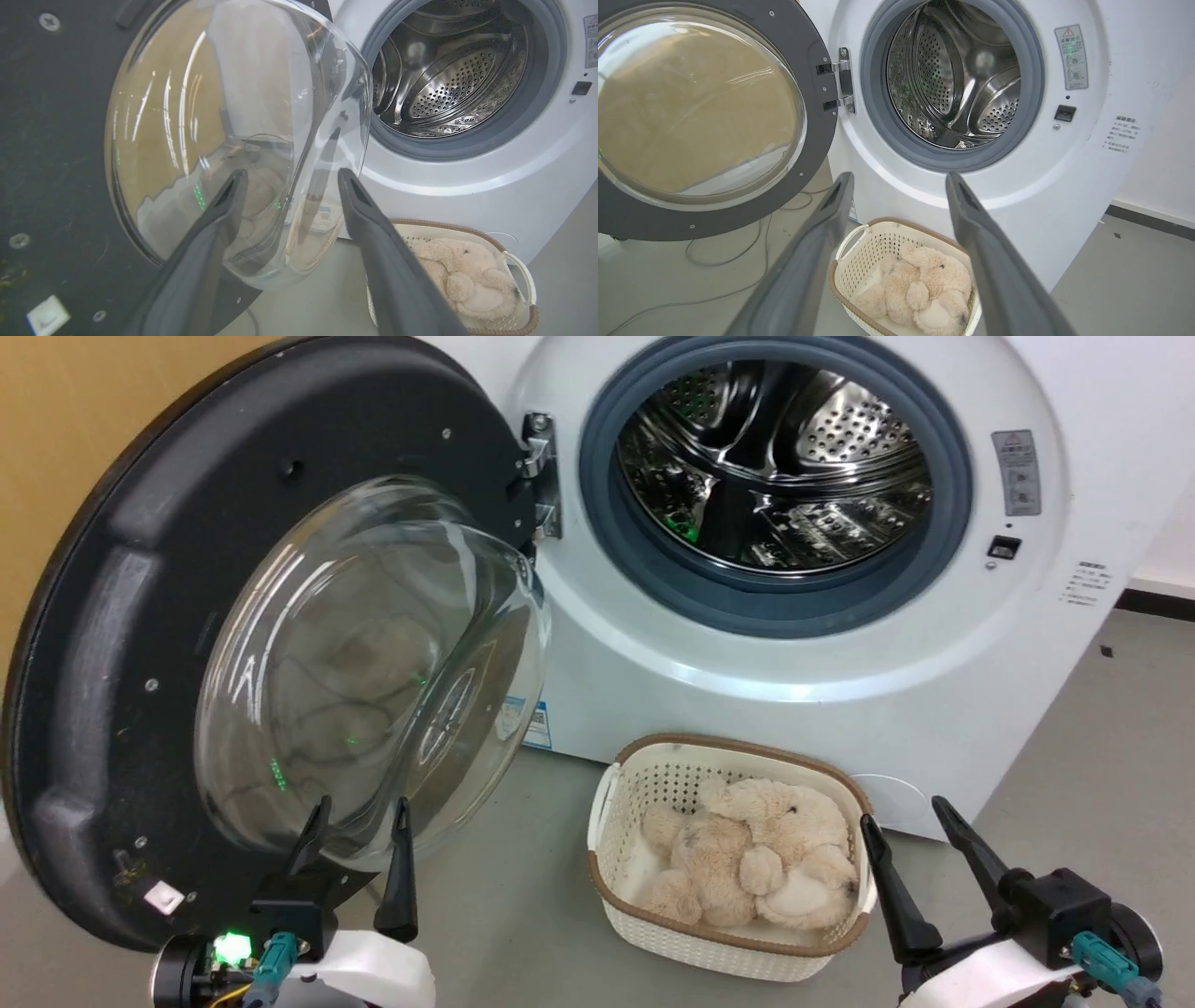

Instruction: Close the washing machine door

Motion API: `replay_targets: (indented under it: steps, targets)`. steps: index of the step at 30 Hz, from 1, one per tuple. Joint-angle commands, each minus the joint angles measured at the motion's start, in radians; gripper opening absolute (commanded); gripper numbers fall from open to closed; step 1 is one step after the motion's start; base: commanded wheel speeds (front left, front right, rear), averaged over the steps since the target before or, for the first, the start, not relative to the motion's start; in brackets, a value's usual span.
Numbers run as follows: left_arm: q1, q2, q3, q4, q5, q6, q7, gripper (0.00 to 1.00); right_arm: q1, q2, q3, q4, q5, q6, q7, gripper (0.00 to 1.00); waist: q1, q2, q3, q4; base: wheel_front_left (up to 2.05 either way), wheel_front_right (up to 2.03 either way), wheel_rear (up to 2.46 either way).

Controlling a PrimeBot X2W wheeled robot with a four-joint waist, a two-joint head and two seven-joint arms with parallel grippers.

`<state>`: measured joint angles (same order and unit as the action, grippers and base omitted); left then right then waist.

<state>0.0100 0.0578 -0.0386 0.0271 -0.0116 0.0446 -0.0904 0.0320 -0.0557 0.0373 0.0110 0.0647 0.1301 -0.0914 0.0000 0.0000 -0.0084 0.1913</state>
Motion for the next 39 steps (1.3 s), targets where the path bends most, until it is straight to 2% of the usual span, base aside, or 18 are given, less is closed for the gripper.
replay_targets:
  steps: [1,19,39]
  targets:
    - [0.012,0.009,0.002,-0.002,-0.004,0.009,-0.012,1.0,0.006,0.002,0.006,0.006,0.009,0.0,-0.011,1.0,0.0,0.0,0.004,0.011,0.0,0.0,0.0]
    - [0.037,0.012,0.011,-0.031,-0.014,0.046,-0.048,1.0,-0.048,0.001,0.068,0.051,0.032,0.0,-0.047,1.0,0.0,0.0,0.024,0.094,0.0,0.0,0.0]
    - [0.07,0.005,-0.003,-0.063,-0.013,0.097,-0.09,1.0,-0.086,-0.036,0.132,0.085,0.093,0.0,-0.089,1.0,0.0,0.0,0.035,0.183,-0.09,-0.09,-0.09]
